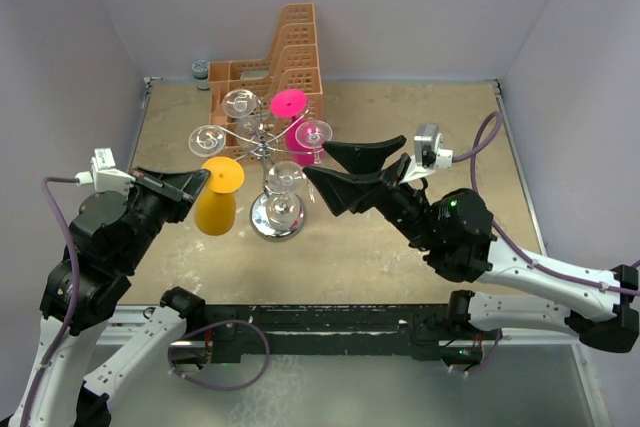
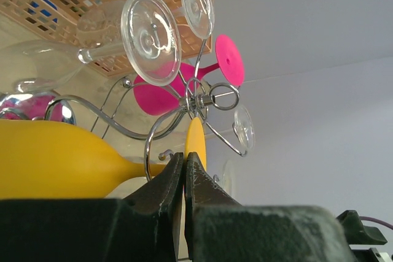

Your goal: Place the wine glass upside down on the wine glass rack

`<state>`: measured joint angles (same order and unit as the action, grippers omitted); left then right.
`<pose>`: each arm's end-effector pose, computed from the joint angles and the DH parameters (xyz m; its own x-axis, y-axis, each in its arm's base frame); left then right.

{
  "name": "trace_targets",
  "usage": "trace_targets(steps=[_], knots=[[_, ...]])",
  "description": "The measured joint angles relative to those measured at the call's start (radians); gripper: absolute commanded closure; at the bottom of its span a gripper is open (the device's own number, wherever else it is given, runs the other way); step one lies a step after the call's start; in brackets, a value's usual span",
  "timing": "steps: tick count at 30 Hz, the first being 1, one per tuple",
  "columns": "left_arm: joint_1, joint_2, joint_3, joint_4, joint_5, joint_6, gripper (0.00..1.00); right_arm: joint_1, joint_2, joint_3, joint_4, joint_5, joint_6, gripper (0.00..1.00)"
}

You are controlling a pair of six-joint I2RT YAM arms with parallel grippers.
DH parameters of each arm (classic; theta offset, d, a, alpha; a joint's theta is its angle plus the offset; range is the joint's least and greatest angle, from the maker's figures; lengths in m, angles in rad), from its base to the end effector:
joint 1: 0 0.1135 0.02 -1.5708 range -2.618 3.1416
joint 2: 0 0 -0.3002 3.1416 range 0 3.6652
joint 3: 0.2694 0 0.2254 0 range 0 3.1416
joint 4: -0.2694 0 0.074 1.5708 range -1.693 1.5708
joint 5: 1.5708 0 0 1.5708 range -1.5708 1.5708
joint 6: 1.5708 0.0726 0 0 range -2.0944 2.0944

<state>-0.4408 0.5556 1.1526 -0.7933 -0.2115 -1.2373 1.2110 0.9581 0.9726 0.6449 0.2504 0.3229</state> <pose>0.0545 -0.0089 0.4153 -0.2760 -0.8913 -0.3598 -0.0911 0.3969 -0.9134 0.0794 0.1601 0.5107 -0.0613 0.7102 -0.7013 -0.8630 0.3154 0.3948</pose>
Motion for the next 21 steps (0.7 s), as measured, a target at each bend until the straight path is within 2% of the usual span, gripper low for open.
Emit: trace_targets(steps=[9,21], knots=[[0.0,0.002,-0.017,0.016,0.071,0.001,0.92,0.0,0.002,0.0,0.001,0.0,0.006,0.31],[0.0,0.042,-0.012,-0.031,0.082,0.023,0.76,0.0,0.004,0.0,-0.016,0.026,0.034,0.33]])
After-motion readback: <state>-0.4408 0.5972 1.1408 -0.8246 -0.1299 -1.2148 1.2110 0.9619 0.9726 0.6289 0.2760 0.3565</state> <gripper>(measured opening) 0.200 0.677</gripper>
